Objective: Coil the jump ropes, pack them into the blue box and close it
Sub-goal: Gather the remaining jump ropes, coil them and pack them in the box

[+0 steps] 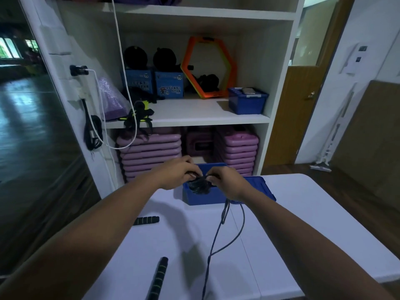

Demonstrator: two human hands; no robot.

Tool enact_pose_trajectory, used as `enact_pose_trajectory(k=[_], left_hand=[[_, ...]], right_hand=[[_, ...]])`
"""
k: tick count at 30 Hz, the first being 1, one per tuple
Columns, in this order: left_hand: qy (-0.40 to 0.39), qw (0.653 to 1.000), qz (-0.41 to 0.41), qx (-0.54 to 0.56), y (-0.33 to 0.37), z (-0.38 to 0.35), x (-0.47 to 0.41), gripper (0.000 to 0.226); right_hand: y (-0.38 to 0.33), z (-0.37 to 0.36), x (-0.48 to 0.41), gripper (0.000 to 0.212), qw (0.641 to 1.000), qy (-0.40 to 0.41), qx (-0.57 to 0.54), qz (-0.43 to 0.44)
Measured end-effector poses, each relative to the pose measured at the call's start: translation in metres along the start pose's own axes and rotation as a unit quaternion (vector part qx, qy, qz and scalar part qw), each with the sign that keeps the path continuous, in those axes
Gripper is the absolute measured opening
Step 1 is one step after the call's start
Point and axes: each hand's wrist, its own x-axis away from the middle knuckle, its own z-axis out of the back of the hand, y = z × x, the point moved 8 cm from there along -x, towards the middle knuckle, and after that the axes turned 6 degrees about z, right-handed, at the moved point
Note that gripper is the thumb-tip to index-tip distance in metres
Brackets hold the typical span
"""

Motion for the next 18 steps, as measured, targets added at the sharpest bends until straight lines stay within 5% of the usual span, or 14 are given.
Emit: enact_pose_trajectory(k=[6, 8, 11, 18], left_hand=[[-0.022, 0.998, 0.021, 0.062, -0.002, 0.006, 0.004, 0.043], [0.042, 0.998, 0.048, -0.029, -0.002, 0.007, 0.004, 0.054], [0.171, 0.968, 0.091, -0.160, -0.002, 0.014, 0.003, 0.042], [0.237, 0.963, 0.118, -0.054, -0.019, 0.025, -0.010, 0.025]], right_hand=[[0.005, 0.006, -0.007, 0.015, 0.995, 0.082, -0.054, -0.003], [0.005, 0.011, -0.010, 0.015, 0.992, 0.097, -0.078, -0.007], [0.001, 0.014, -0.017, 0.017, 0.990, 0.100, -0.100, -0.007], [0.016, 0.007, -0.025, 0.018, 0.989, 0.091, -0.111, -0.038]])
